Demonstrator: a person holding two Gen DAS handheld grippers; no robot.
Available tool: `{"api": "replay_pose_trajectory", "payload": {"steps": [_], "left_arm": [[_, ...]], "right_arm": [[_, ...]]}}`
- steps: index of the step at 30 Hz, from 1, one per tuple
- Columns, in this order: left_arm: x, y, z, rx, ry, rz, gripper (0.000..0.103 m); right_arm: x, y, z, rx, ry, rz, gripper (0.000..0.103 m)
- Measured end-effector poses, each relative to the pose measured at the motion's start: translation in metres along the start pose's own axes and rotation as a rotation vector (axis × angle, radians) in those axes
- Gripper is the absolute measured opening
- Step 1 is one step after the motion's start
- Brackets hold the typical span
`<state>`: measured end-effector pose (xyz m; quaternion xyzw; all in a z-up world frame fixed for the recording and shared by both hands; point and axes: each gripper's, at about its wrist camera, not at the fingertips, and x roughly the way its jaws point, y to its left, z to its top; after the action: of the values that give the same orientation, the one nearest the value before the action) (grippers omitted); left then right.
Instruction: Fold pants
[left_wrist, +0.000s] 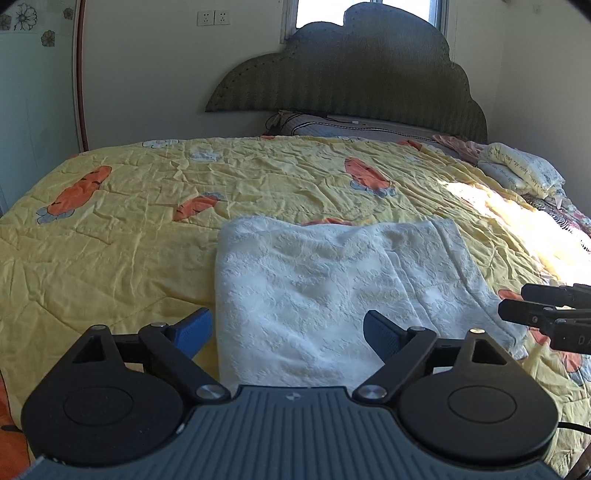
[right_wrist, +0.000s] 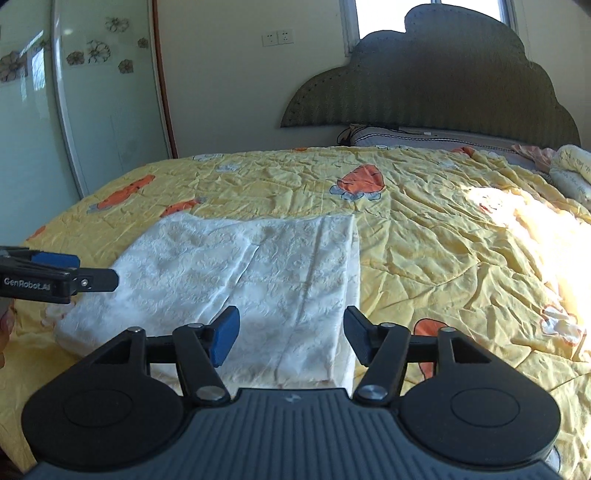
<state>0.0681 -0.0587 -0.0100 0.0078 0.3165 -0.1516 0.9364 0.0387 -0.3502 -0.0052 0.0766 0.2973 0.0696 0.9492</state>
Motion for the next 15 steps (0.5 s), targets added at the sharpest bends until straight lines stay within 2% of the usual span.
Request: {"api": "replay_pose_trajectory", "payload": {"steps": [1, 3, 5, 8, 12, 15], "left_arm": [[0.005, 0.015, 0.005, -0.034, 0.011, -0.036, 0.092], [0.018, 0.041, 0.013, -0.102, 0.053, -0.110, 0.093], [0.037, 0.066, 0.018, -0.179, 0.127, -0.204, 0.093], [0.066, 0.095, 0.016, -0.293, 0.251, -0.319, 0.093], [0.086, 0.111, 0.007, -0.362, 0.293, -0.434, 0.093], [0.095, 0.110, 0.006, -0.359, 0.280, -0.519, 0.094]], "right_arm": [[0.008, -0.014, 0.003, 0.052, 0.017, 0.018, 0.064], [0.027, -0.045, 0.007, 0.169, 0.076, 0.118, 0.064], [0.047, -0.068, 0.008, 0.260, 0.143, 0.244, 0.064], [0.074, -0.088, 0.008, 0.332, 0.233, 0.345, 0.064], [0.098, -0.100, 0.008, 0.386, 0.275, 0.502, 0.066], [0.113, -0.100, 0.012, 0.400, 0.288, 0.580, 0.066]]}}
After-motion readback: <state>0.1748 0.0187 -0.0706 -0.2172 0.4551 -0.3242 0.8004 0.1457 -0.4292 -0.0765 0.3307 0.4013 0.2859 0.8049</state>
